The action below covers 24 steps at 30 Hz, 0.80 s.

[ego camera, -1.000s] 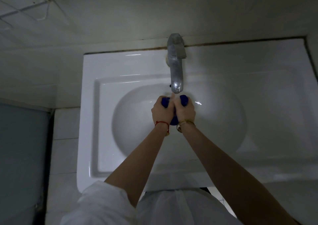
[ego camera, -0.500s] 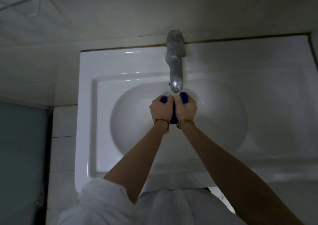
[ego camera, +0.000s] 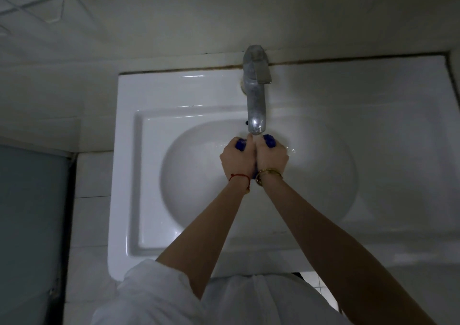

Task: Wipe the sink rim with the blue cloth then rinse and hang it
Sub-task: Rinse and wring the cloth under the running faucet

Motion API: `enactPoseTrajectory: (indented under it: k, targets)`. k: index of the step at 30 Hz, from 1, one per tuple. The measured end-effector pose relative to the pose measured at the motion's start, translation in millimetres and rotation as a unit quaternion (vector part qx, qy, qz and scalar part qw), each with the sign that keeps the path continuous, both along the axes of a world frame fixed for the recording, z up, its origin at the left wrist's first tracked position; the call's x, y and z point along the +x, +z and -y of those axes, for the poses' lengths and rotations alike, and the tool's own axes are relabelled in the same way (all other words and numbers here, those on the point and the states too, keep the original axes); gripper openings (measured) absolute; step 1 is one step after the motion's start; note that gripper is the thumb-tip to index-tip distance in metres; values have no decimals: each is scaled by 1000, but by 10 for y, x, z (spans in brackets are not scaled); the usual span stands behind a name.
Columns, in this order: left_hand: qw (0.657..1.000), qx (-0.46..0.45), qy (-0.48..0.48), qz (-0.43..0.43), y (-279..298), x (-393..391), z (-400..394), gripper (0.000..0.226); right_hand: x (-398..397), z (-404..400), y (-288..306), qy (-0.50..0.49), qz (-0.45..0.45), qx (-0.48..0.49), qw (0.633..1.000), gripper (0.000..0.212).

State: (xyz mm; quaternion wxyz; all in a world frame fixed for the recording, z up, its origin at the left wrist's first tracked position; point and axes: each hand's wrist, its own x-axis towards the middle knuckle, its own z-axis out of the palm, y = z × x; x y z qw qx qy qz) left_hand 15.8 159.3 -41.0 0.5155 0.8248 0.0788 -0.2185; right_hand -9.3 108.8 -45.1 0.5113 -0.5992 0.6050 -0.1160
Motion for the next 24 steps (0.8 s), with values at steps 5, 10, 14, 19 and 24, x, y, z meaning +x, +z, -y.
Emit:
enactPoseTrajectory:
  k: [5,10,14,19,24]
  targets:
    - [1000,8,-1,-2,-17,59,12,42,16,-5,-17,-25,18,-25,999,37]
    - [999,-8,-1,-31,-18,46,-16,48,-88,49,18,87,43,-63,993,29]
    - [997,-24,12,-76,1,45,-59,41,-336,182,129,221,13,-55,974,40]
    - [995,-36,22,-85,28,17,-53,34,-365,431,615,259,71,-333,904,50]
    - [996,-54,26,-72,67,-47,-64,33,-114,473,993,363,123,-434,815,56]
